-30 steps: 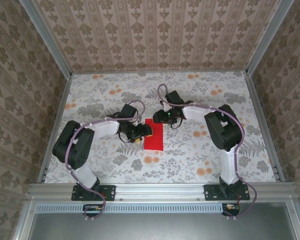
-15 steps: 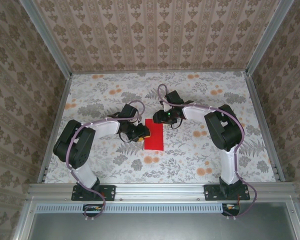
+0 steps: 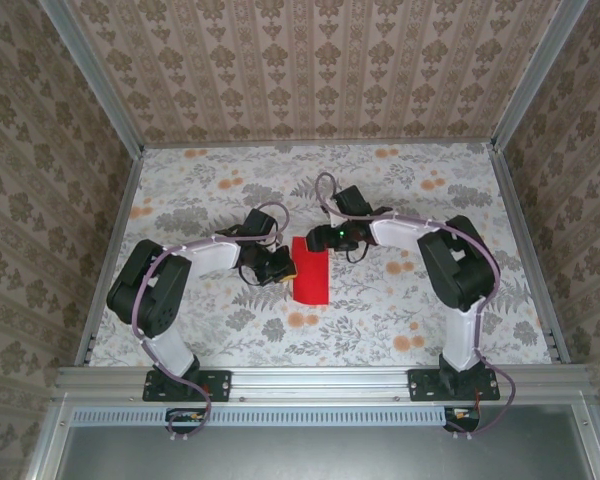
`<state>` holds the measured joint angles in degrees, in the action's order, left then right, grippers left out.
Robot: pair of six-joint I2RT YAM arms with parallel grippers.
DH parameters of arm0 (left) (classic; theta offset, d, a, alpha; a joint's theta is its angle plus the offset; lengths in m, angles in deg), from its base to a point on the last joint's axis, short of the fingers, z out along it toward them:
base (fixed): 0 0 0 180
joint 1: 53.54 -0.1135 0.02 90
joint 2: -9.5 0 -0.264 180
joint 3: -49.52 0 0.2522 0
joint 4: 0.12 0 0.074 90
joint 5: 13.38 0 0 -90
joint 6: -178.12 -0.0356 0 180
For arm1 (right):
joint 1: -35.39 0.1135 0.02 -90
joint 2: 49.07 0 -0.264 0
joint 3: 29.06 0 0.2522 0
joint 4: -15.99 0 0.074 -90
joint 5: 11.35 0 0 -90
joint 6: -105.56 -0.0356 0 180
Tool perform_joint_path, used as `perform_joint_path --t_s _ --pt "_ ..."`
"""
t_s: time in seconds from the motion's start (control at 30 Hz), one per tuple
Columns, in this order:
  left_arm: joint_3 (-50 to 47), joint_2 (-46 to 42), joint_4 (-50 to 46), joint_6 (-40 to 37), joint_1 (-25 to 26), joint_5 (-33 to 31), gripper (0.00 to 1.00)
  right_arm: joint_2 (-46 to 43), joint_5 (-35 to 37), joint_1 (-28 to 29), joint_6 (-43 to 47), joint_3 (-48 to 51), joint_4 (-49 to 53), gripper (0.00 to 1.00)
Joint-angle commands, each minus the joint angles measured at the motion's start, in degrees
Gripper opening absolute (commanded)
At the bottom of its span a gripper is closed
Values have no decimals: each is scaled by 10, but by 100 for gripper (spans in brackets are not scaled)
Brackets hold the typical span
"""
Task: Fold a paper plane with a square sheet of paper (fold left side to right side)
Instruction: Third fold the triangle at the center of the table.
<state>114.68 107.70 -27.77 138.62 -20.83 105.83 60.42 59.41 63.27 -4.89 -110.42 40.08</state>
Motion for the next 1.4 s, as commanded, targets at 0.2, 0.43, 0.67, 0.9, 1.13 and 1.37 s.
perform_joint_path --t_s 0.2,0.43,0.67,0.9,1.13,1.37 --pt "1 -4 -3 49 4 18 0 -248 127 84 103 201 -41 78" --pt "4 4 -3 53 4 33 0 -310 229 236 128 289 -75 82" --pt "5 2 -7 53 4 34 0 -232 281 302 195 243 -59 83" --pt "7 2 -10 50 4 37 0 -167 296 315 255 190 -52 84" --pt "6 2 -11 49 4 37 0 -136 288 314 261 160 -59 67" --pt "5 2 -11 45 3 38 0 -134 271 308 251 149 -53 32"
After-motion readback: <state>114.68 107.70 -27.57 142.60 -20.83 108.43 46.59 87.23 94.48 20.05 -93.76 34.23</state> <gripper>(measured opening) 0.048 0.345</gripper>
